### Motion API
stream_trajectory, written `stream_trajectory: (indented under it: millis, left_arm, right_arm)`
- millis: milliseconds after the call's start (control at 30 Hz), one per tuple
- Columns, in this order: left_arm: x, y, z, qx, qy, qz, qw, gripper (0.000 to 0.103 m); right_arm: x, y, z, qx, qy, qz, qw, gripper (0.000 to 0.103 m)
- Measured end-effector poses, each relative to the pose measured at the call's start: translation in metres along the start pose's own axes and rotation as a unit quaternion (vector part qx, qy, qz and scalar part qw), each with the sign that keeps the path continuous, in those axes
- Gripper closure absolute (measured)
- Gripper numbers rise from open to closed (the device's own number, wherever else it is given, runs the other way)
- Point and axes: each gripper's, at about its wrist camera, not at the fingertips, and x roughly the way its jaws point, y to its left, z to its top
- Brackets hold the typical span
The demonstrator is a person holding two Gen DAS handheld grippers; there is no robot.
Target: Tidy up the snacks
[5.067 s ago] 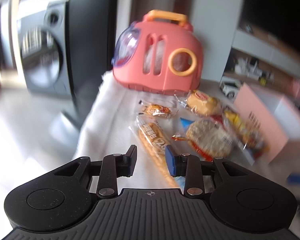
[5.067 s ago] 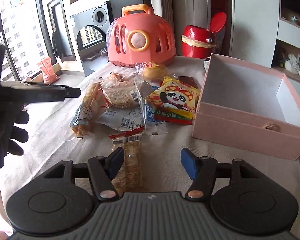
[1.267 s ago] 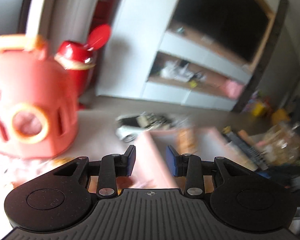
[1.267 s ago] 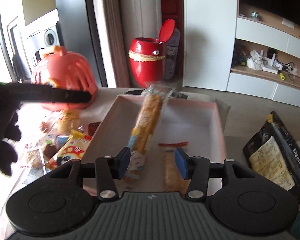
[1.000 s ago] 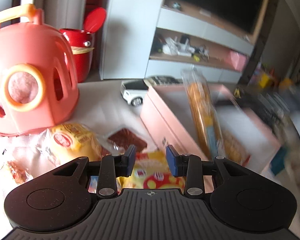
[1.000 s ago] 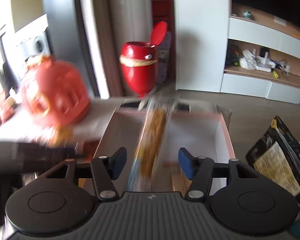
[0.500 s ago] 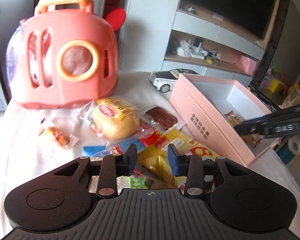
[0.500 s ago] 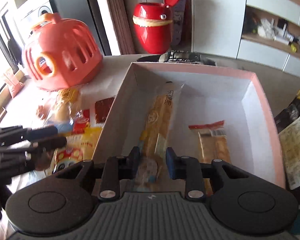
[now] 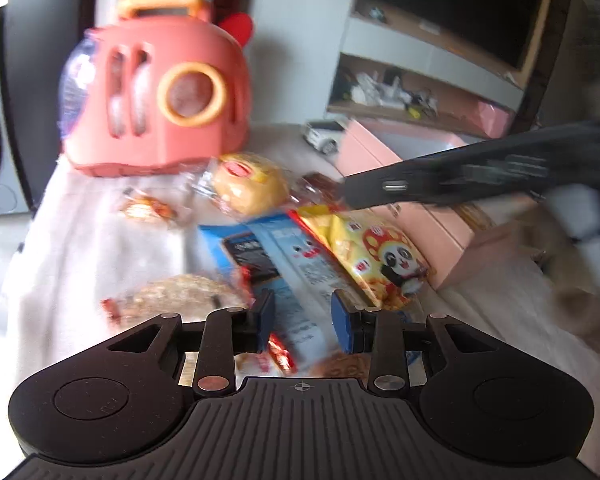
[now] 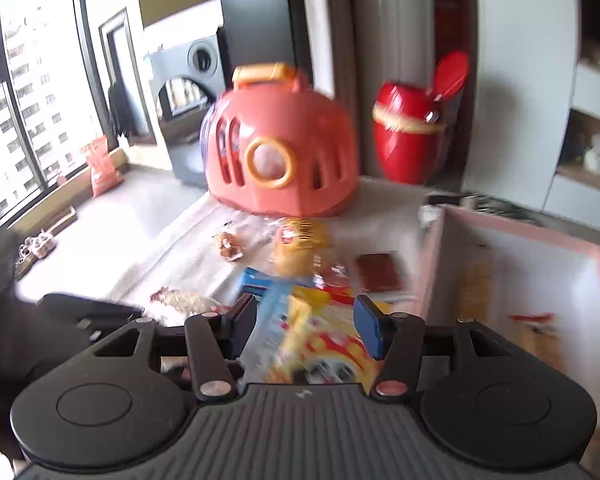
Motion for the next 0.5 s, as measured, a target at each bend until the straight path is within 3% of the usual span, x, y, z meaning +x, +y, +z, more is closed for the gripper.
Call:
stream_trajectory:
  millis: [133, 200, 267, 367, 433, 500]
  left_arm:
    - [-0.018, 0.029, 0.001, -0.065, -0.040, 0.015, 0.9970, 0.067]
    - [-0.023, 0.047, 0.002, -0.110, -0.062, 0.020, 0.9918, 0.067]
    - [-0.025, 0.067, 0.004, -0.152, -0.078, 0.030, 0.9849, 0.067]
    - [-0.022, 0.094, 0.006, -0.201, -0.082, 0.040, 0.9753, 0.067]
    - [-0.022, 0.107, 0.005, -0.216, -0.082, 0.044, 0.9718, 0.067]
    - [-0.021, 0.115, 0.002, -0.221, -0.081, 0.050, 0.9706, 0.067]
  right_arm:
    - [0.049, -0.010, 0.041, 0.041, 0.047, 0.003, 0.998, 0.049]
    - [0.075, -0.011, 0.058, 0.069, 0.064, 0.024, 0.995, 0.042]
    - [0.100, -0.008, 0.069, 0.073, 0.076, 0.004, 0.994, 0.040]
    - [0.138, -0.001, 0.072, 0.059, 0.109, -0.041, 0.991, 0.040]
    - [0.137, 0.004, 0.060, 0.069, 0.127, -0.011, 0.989, 0.045]
    - [0.125, 0.017, 0.045, 0.042, 0.132, 0.018, 0.990, 0.047]
